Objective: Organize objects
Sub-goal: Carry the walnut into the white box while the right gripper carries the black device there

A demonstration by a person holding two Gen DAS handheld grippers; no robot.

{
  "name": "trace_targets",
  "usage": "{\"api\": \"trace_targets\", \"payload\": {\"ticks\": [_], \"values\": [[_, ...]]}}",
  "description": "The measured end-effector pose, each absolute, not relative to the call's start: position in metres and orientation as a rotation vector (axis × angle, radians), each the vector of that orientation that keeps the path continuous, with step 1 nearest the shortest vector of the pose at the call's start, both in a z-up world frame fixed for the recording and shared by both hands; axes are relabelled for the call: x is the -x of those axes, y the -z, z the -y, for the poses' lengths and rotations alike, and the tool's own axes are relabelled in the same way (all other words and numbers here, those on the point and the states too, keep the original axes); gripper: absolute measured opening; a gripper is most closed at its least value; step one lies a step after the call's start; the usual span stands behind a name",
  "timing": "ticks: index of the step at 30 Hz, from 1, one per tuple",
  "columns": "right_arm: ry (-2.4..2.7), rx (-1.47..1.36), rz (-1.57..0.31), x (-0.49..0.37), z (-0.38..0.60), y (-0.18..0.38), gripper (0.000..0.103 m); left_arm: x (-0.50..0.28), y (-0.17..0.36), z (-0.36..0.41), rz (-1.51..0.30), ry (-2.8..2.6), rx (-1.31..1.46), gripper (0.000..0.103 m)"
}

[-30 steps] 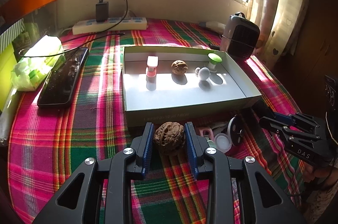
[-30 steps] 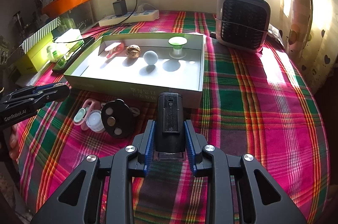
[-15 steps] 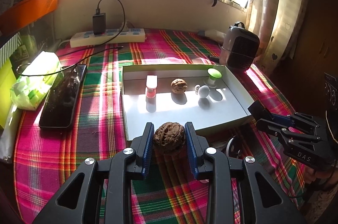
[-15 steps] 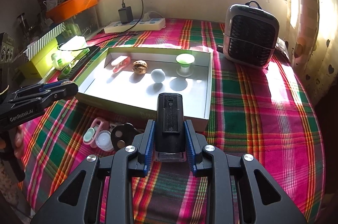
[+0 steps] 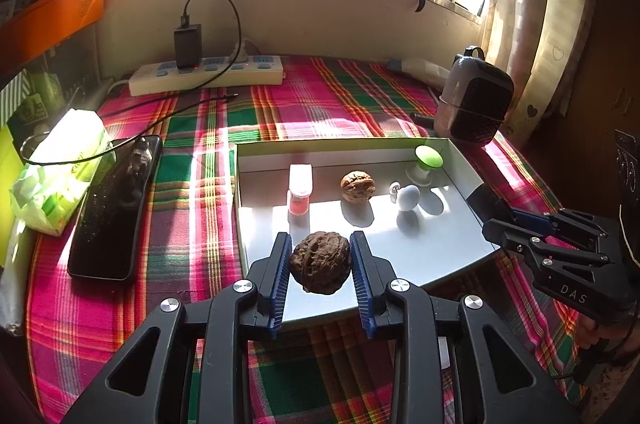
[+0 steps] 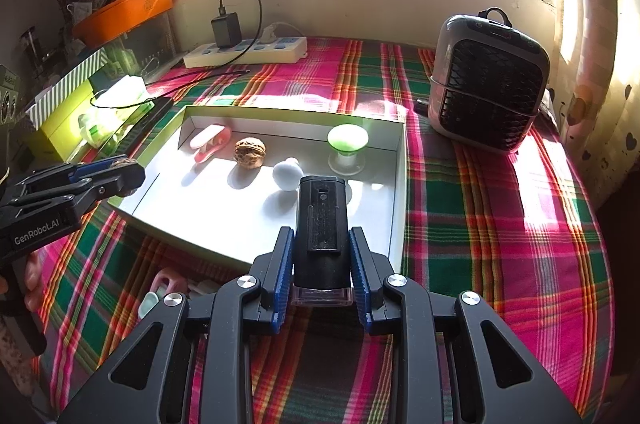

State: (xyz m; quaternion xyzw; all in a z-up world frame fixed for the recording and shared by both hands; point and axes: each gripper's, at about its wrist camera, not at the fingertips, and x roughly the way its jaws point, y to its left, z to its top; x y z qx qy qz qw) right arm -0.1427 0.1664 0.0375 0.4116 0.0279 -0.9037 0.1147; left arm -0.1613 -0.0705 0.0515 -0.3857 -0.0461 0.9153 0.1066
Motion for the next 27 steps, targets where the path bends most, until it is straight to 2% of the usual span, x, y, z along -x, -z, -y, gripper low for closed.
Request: {"api": "trace_targets", "payload": {"ticks": [27], "values": [[2.640,-1.312,-0.084,0.194,-0.167,-0.016,0.029,0.214,-0.025,0.063,0.062,-2.691,1.249,0.028]]}}
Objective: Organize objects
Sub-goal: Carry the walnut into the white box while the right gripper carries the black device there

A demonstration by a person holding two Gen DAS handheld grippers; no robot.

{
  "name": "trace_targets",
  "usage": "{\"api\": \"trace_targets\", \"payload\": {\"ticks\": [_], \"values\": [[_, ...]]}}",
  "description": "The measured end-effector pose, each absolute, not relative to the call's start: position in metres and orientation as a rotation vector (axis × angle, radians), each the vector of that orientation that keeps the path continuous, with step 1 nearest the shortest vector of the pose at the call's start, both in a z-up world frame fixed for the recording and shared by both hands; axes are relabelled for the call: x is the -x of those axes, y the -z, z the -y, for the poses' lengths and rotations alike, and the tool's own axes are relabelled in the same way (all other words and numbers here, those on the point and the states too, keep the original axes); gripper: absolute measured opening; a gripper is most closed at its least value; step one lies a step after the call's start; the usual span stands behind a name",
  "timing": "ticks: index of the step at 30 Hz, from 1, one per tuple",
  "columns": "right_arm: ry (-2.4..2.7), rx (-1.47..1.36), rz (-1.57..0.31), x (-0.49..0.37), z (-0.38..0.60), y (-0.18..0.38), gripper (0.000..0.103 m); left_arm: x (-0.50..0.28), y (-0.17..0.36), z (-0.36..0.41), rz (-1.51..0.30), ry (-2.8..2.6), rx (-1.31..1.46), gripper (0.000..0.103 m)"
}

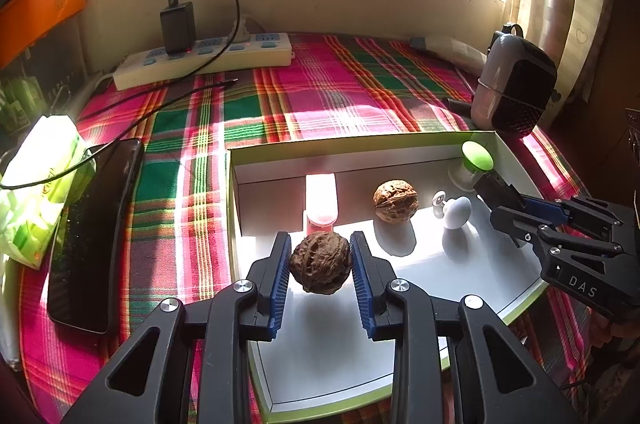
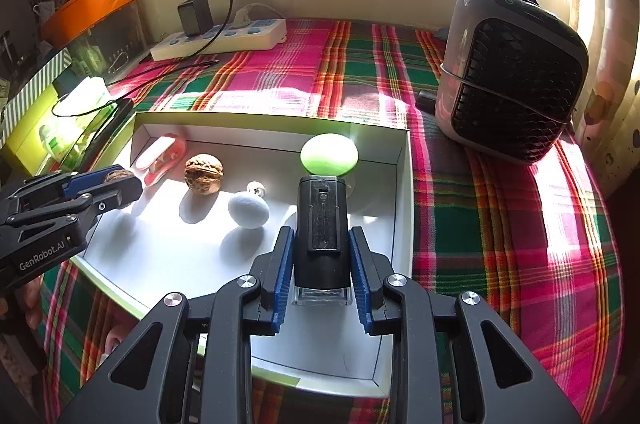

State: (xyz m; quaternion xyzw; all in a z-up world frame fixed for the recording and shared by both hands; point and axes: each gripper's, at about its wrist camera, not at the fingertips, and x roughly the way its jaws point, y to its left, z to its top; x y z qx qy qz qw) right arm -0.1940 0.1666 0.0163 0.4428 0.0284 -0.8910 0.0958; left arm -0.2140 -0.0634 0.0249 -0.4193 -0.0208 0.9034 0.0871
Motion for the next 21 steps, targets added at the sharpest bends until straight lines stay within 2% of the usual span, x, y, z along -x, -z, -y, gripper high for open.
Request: {"api": "trace_targets", "payload": {"ticks": [21], "values": [[2.633,-1.321,-0.125,0.198,-0.161,-0.013,0.029,0.223,-0.017,0.049,-0.060,-2.687,1.277,0.028]]}}
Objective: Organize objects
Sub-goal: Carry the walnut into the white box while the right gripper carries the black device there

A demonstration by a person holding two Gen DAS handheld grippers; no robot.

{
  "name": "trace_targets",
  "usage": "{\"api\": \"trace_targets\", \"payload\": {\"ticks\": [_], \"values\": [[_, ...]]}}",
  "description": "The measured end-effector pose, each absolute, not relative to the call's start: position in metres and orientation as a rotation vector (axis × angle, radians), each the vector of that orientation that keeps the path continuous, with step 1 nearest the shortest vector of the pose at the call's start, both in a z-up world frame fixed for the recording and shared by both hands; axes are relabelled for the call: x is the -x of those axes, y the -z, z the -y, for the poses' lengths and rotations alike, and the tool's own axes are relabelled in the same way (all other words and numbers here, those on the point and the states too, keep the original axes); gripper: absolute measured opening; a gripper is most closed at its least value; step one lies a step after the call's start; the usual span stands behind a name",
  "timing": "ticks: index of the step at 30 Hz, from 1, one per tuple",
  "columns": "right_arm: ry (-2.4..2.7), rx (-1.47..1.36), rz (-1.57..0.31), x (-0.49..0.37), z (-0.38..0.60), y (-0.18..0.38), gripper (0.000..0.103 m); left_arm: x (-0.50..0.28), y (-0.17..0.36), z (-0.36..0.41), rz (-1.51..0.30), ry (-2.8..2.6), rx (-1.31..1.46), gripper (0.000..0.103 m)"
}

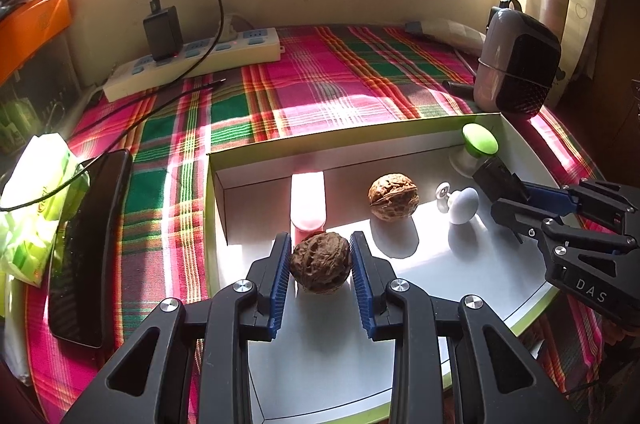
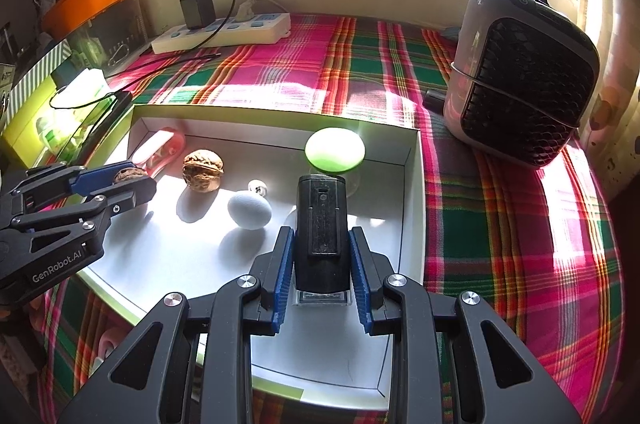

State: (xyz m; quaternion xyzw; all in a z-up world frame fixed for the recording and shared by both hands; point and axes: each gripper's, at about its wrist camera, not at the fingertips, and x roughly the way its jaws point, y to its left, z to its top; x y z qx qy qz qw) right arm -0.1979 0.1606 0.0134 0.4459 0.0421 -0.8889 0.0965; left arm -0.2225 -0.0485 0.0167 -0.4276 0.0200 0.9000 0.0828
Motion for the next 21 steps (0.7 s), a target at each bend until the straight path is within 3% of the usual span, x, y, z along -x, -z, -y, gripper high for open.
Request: {"api": "trace_targets", "payload": {"ticks": [21], "values": [[2.642,-1.314,-0.139,0.2018,-0.1584,-0.0120,0.029,0.2278,-0.0145,0.0437,-0.110,-2.698,1.291,0.028]]}}
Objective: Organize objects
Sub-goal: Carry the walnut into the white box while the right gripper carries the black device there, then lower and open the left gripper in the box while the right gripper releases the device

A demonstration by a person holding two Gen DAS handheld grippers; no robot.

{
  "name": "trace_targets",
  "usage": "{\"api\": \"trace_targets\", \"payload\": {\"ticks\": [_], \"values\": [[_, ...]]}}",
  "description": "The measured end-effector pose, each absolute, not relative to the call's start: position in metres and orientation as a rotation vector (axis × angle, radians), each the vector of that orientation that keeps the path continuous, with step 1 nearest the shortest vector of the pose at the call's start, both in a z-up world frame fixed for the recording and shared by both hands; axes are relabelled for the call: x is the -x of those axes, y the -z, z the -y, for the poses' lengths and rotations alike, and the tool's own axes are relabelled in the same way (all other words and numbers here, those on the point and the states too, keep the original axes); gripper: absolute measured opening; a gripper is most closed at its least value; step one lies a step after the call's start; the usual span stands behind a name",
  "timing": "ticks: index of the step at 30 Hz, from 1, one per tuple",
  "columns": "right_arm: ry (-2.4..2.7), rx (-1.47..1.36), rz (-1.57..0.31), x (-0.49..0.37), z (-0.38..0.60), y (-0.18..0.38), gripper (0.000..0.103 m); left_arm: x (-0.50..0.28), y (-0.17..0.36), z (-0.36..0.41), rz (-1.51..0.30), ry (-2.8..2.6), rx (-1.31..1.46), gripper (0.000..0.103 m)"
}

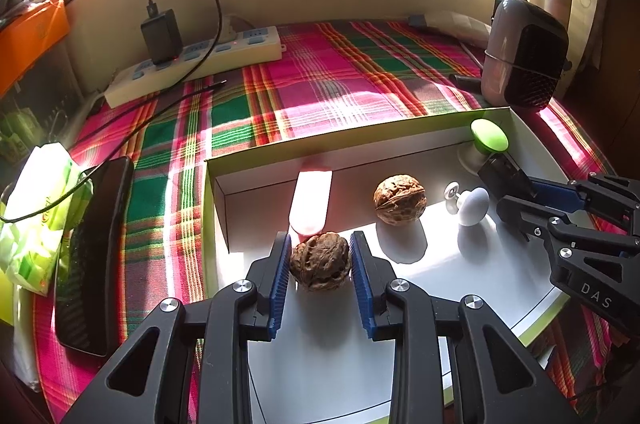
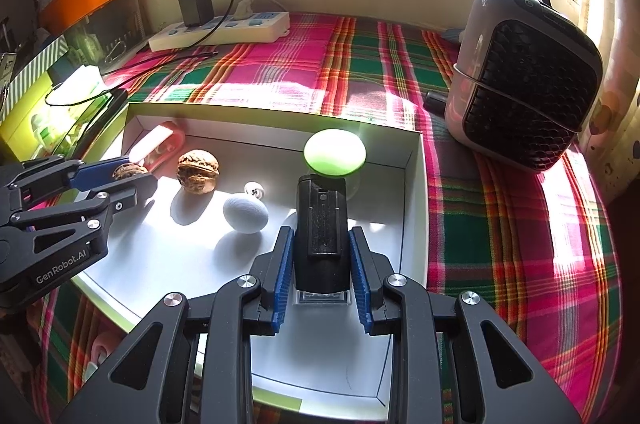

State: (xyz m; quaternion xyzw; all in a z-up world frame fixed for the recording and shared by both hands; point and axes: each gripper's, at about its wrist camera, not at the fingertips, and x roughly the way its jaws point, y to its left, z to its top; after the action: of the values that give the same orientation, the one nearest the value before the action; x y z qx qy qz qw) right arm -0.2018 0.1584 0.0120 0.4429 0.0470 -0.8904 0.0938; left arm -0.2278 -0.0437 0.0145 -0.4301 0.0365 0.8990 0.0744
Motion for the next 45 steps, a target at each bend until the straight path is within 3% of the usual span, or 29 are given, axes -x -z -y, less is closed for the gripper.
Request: {"api": "trace_targets", "payload": {"ticks": [38,45], "values": [[2.654,-1.316,-0.134,0.2025,-0.1597,-0.0126,0.029,0.2254,-0.0146,0.0419,-0.112,-2.676,1.290,0.034],[2.664,-1.301,-0.127,0.1992,-0.1584,-0.0165,0.034,0.2199,-0.0189,0.0416,-0.114,-2.685,1.277,0.034]]}}
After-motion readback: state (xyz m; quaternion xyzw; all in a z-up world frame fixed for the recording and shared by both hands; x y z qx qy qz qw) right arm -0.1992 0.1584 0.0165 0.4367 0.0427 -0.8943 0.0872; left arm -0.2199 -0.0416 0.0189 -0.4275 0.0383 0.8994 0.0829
